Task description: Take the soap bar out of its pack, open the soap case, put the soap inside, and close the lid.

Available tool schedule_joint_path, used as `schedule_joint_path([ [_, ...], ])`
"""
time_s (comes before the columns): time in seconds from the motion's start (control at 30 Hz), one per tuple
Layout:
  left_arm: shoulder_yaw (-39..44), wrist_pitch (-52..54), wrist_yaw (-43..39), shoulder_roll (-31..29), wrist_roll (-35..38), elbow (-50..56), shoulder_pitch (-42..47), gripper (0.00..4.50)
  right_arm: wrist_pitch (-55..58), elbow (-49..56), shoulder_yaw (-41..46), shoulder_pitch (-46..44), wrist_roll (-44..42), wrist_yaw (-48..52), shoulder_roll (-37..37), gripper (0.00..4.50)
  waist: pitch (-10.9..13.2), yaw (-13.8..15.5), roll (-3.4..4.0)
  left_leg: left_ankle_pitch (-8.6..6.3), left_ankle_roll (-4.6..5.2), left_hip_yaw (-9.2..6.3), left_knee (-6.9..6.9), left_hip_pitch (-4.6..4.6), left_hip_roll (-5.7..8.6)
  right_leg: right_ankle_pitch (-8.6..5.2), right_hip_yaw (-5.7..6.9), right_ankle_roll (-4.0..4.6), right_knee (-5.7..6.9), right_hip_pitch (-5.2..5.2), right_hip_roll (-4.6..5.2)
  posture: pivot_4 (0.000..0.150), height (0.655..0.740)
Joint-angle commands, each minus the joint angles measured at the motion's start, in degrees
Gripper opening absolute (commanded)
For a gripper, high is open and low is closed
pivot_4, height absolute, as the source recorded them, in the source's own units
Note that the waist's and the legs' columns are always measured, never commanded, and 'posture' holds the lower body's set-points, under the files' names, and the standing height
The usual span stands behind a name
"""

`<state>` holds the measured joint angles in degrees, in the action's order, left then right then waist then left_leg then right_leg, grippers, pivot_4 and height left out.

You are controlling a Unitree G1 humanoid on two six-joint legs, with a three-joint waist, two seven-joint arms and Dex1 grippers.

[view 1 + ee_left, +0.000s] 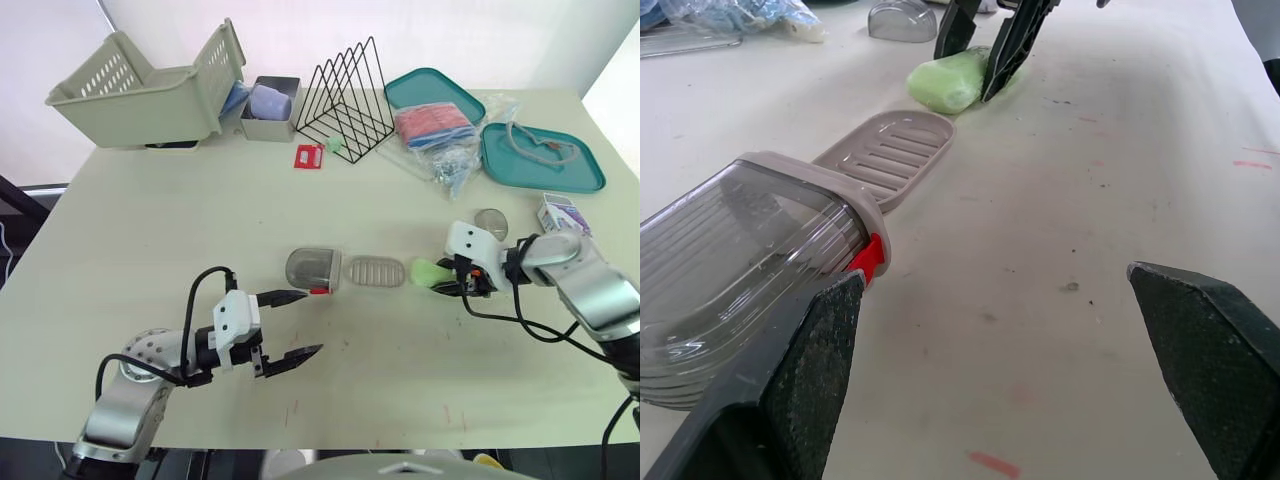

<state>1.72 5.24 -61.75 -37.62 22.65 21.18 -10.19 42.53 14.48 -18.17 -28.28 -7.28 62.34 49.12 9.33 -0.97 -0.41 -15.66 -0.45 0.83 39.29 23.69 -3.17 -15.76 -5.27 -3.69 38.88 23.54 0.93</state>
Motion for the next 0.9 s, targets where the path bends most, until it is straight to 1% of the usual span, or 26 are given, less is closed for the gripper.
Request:
schedule_joint_path([
  [0.03, 0.7, -1.8, 0.0, -0.2, 0.4, 0.1, -0.4, 4.5, -4.8, 0.3, 2.5, -3.6, -1.7, 3.3, 0.9, 1.59, 0.0, 0.0, 0.01, 0.0, 0.0, 0.01, 0.0, 0.0, 0.0, 0.0, 0.0, 0.0, 0.0, 0.01, 0.0, 0.15, 0.74],
  [0.17, 0.9, -2.1, 0.4, -0.1, 0.5, -0.5, -0.4, 4.5, -7.3, -0.3, 3.1, -6.9, -3.5, 6.8, 1.0, 1.59, 0.0, 0.0, 0.01, 0.0, 0.0, 0.01, -0.02, 0.01, -0.01, 0.0, 0.0, 0.0, -0.01, 0.02, 0.0, 0.15, 0.74],
  [0.33, 1.3, -1.3, 1.8, 0.4, 1.3, -0.1, -0.5, 4.5, -5.1, 1.3, 0.8, -9.9, -4.2, 6.8, -1.8, 1.59, 0.0, 0.0, 0.01, 0.0, 0.0, 0.01, -0.02, 0.01, -0.01, 0.0, 0.0, 0.0, -0.01, 0.01, 0.01, 0.15, 0.74],
  [0.67, 3.0, 1.7, 6.5, 1.7, 3.9, 2.1, -0.5, 4.5, -2.1, 1.3, -6.6, -13.5, 0.0, 2.9, -8.9, 1.59, 0.0, 0.0, 0.01, 0.0, 0.0, -0.01, -0.02, 0.02, -0.01, 0.0, 0.02, 0.0, 0.0, 0.03, 0.02, 0.15, 0.74],
  [0.9, 3.6, 1.5, 6.9, 1.5, 4.2, 2.3, -0.8, 4.5, -1.9, -0.1, -10.1, -15.2, 1.9, 1.9, -12.4, 1.59, 0.0, 0.0, 0.01, 0.0, 0.0, -0.01, -0.03, 0.02, -0.01, 0.0, 0.03, 0.0, 0.0, 0.03, 0.02, 0.15, 0.74],
])
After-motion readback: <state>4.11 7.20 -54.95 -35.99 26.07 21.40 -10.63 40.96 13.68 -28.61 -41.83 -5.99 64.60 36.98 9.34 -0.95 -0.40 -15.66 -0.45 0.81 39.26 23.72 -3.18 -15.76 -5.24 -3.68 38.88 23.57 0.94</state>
